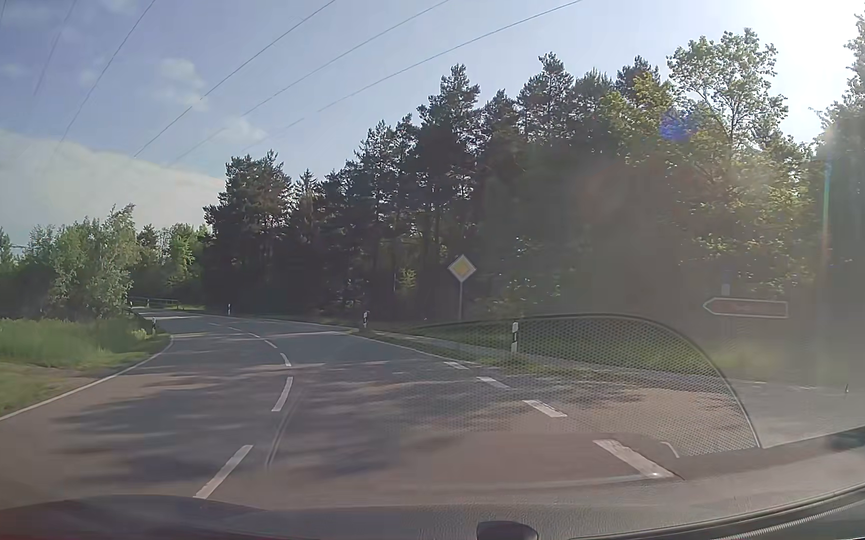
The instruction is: Follow the waypoints while adhering to traffic rules and regulations
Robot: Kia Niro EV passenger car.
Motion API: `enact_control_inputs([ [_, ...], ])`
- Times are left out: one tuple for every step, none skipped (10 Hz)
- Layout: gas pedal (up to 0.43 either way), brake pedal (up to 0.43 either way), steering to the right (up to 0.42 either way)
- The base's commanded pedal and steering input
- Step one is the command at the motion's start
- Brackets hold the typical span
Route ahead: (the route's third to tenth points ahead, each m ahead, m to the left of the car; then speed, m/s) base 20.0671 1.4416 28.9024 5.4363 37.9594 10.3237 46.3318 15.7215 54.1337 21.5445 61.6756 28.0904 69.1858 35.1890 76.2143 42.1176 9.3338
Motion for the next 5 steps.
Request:
enact_control_inputs([
  [0.110,0.000,-0.084],
  [0.110,0.000,-0.084],
  [0.110,0.000,-0.085],
  [0.110,0.000,-0.086],
  [0.110,0.000,-0.086],
])
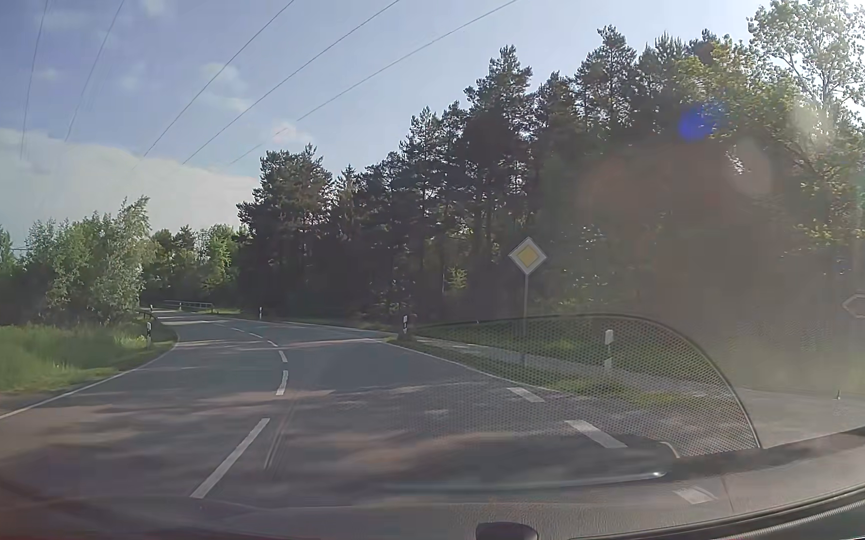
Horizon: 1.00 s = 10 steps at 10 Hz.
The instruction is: Follow the waypoints while adhering to traffic rules and regulations
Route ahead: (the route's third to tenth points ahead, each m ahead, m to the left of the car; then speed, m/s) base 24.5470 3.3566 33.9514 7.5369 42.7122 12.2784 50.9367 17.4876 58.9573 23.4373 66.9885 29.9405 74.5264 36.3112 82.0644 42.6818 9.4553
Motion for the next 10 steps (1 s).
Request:
enact_control_inputs([
  [0.110,0.000,-0.086],
  [0.110,0.000,-0.087],
  [0.110,0.000,-0.088],
  [0.110,0.000,-0.088],
  [0.110,0.000,-0.089],
  [0.110,0.000,-0.088],
  [0.110,0.000,-0.088],
  [0.110,0.000,-0.090],
  [0.110,0.000,-0.089],
  [0.110,0.000,-0.090],
])
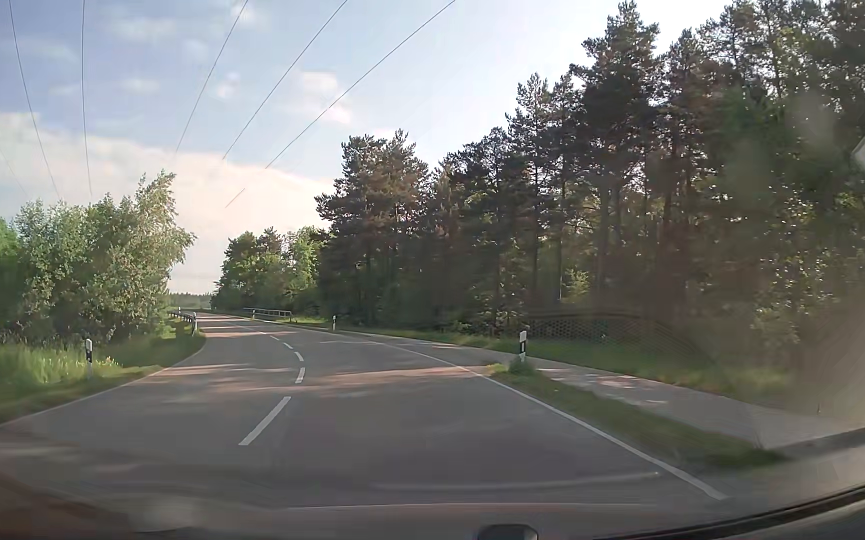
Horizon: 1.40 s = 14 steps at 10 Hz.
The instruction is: Follow the waypoints while adhering to traffic rules and regulations
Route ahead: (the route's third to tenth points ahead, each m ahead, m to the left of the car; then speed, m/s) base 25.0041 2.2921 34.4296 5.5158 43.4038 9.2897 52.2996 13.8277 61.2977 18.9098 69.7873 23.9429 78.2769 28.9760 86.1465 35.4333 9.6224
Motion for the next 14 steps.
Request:
enact_control_inputs([
  [0.110,0.000,-0.090],
  [0.110,0.000,-0.090],
  [0.110,0.000,-0.090],
  [0.118,0.000,-0.087],
  [0.118,0.000,-0.084],
  [0.130,0.000,-0.079],
  [0.130,0.000,-0.075],
  [0.138,0.000,-0.073],
  [0.150,0.000,-0.070],
  [0.150,0.000,-0.069],
  [0.150,0.000,-0.066],
  [0.150,0.000,-0.065],
  [0.150,0.000,-0.064],
  [0.150,0.000,-0.063],
])
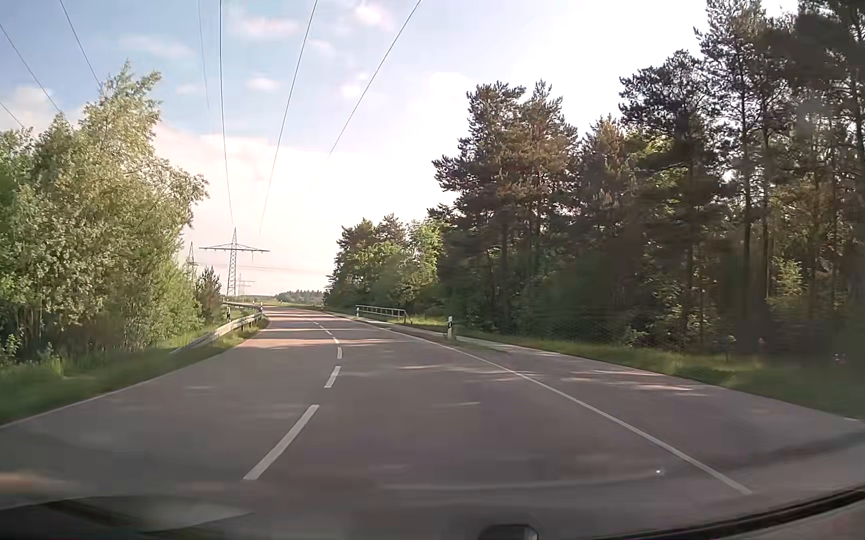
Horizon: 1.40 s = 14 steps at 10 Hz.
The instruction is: Follow the waypoints while adhering to traffic rules and regulations
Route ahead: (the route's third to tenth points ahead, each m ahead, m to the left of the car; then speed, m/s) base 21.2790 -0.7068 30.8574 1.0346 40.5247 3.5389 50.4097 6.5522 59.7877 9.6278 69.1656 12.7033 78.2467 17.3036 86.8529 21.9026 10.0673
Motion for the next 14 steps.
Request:
enact_control_inputs([
  [0.150,0.000,-0.063],
  [0.150,0.000,-0.062],
  [0.150,0.000,-0.061],
  [0.150,0.000,-0.060],
  [0.150,0.000,-0.057],
  [0.150,0.000,-0.054],
  [0.150,0.000,-0.053],
  [0.157,0.000,-0.051],
  [0.157,0.000,-0.051],
  [0.157,0.000,-0.050],
  [0.157,0.000,-0.048],
  [0.157,0.000,-0.045],
  [0.157,0.000,-0.042],
  [0.157,0.000,-0.040],
])
